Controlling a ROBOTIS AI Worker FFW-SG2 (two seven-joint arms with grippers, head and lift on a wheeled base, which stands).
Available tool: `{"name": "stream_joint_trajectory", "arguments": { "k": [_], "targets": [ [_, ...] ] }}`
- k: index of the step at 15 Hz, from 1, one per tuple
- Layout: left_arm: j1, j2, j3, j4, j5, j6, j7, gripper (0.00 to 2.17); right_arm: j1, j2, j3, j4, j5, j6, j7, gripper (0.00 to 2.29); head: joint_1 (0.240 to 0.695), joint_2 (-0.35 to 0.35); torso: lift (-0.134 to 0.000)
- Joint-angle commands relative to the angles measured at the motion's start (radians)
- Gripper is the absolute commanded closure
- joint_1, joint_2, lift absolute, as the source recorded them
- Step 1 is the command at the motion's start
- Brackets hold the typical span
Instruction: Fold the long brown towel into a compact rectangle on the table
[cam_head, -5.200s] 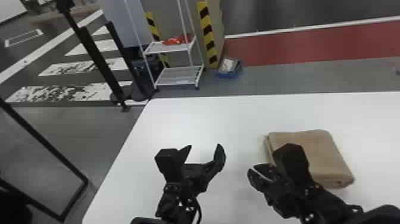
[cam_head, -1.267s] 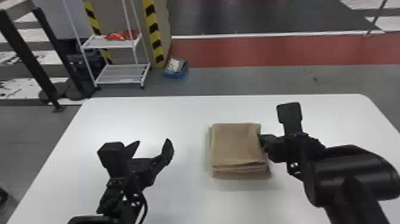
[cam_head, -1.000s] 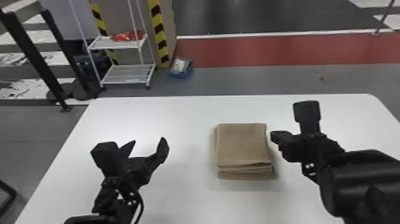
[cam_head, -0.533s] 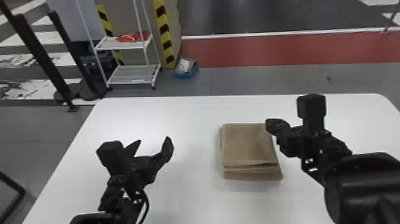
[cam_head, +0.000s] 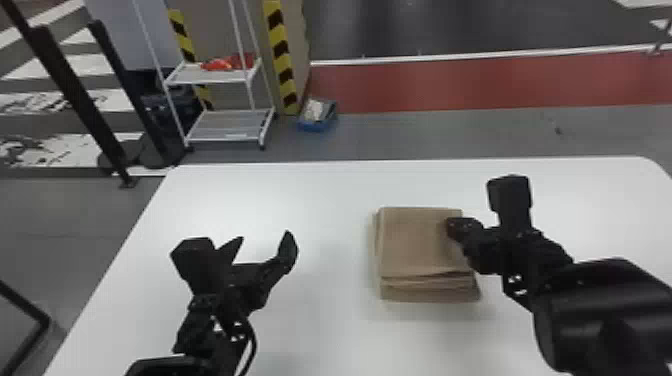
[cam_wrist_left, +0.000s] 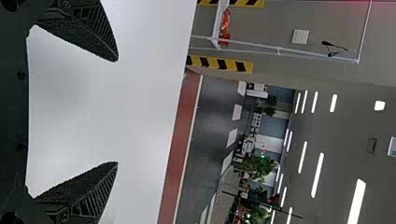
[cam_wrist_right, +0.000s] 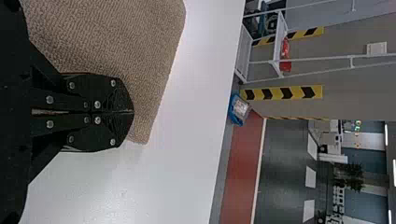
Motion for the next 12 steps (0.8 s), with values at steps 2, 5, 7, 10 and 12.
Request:
{"name": "stream_joint_trajectory", "arguments": {
  "k": [2,5,7,10,12],
  "targets": [
    [-0.001,-0.004,0.003,0.001,0.000,0.000,0.000,0.09,0.086,-0.002,-0.027,-0.149,-0.013,-0.021,0.014,1.90,0.695,0.148,-0.115],
    [-0.001,-0.004,0.005,0.003,0.000,0.000,-0.002,0.09,0.204,-0.003,0.005,-0.291,0.007,0.028,0.022,1.90,0.695,0.151,-0.115],
    [-0.002,-0.004,0.001,0.008,0.000,0.000,-0.002,0.09,0.226,-0.003,0.013,-0.282,0.039,0.028,0.022,1.90,0.695,0.163,-0.115],
    [-0.001,-0.004,0.000,0.009,0.000,0.000,-0.003,0.09,0.204,-0.005,0.002,-0.219,0.054,0.028,0.022,1.90,0.695,0.167,-0.115],
    [0.002,-0.004,0.001,0.008,0.000,-0.003,-0.006,0.09,0.195,-0.005,-0.006,-0.213,0.063,0.056,0.022,1.90,0.695,0.161,-0.115]
  ]
}}
